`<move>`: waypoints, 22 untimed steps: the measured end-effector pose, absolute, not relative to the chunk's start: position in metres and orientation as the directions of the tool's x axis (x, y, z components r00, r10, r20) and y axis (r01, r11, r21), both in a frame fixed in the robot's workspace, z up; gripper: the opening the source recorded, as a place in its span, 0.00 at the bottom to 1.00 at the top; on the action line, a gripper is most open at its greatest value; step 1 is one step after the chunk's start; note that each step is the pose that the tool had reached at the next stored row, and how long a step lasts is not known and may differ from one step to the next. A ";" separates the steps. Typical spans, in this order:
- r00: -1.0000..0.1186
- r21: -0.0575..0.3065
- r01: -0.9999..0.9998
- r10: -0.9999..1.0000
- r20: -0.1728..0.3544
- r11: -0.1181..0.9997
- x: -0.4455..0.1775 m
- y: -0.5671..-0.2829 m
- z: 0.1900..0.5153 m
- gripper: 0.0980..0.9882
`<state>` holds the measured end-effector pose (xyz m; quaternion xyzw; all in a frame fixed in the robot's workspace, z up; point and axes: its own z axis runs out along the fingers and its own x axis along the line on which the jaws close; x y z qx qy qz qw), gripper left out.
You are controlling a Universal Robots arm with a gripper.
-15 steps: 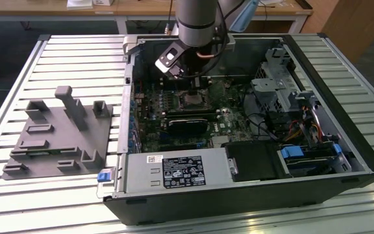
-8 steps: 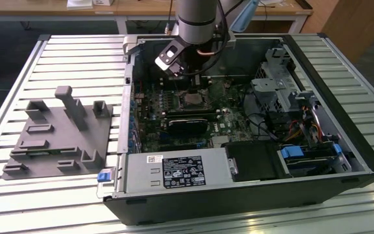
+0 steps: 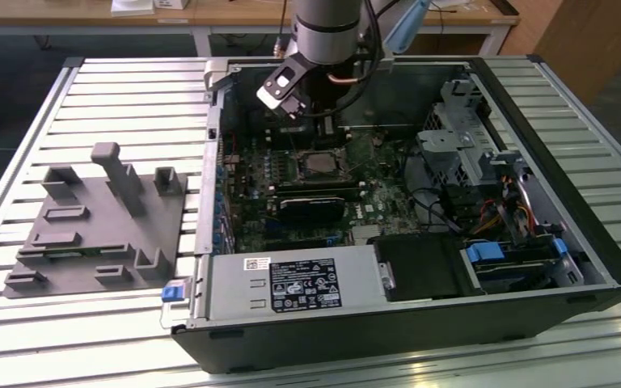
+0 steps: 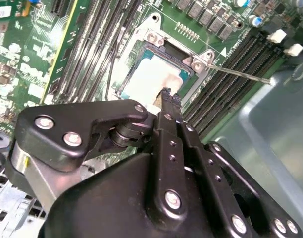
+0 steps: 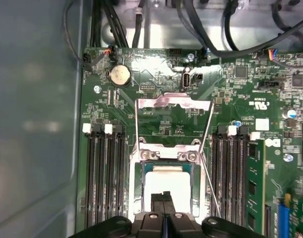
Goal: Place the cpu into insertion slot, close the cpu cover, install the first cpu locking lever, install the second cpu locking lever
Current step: 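Close the cpu cover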
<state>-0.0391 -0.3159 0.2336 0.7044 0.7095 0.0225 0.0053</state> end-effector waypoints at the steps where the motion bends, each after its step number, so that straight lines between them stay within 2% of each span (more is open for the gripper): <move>1: -0.008 0.039 0.999 1.000 0.025 0.007 -0.039 -0.316 0.237 0.01; 8: -0.008 0.039 0.999 1.000 0.025 0.007 -0.039 -0.316 0.264 0.01; 22: -0.007 0.037 0.999 1.000 0.028 0.006 -0.025 -0.333 0.264 0.01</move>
